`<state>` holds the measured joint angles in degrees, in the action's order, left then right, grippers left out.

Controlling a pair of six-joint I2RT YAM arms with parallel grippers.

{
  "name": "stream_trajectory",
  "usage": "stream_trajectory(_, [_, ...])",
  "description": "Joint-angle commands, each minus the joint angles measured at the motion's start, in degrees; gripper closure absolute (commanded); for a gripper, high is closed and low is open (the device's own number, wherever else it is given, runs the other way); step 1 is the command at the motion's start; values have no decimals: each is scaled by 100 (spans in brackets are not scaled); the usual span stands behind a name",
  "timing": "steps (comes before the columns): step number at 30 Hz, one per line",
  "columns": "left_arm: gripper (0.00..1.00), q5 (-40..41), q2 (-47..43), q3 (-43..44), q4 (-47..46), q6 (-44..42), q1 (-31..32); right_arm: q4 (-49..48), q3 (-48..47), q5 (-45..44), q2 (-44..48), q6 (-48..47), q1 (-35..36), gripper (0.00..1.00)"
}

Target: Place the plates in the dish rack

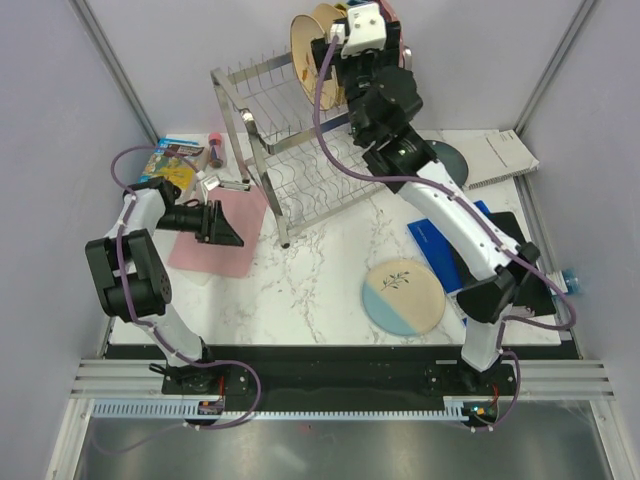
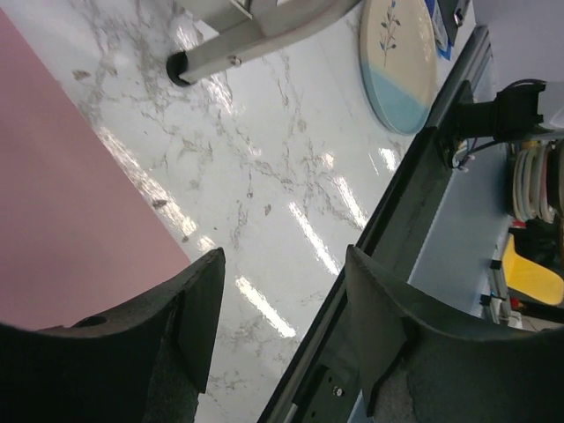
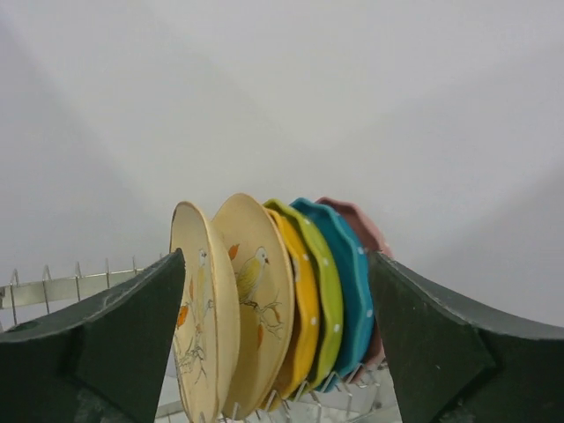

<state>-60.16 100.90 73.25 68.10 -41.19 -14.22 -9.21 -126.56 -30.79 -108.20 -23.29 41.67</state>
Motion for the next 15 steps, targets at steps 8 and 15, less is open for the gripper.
stream_trajectory(8, [34, 127, -1897, -372, -1799, 1578, 691, 2655, 2300, 0, 2291, 544, -10, 2])
stream_trajectory(15, [25, 839, -3883, -1357, -3407, 2659, 1912, 5392, 3874, 1028, 2928, 1984, -264, 2])
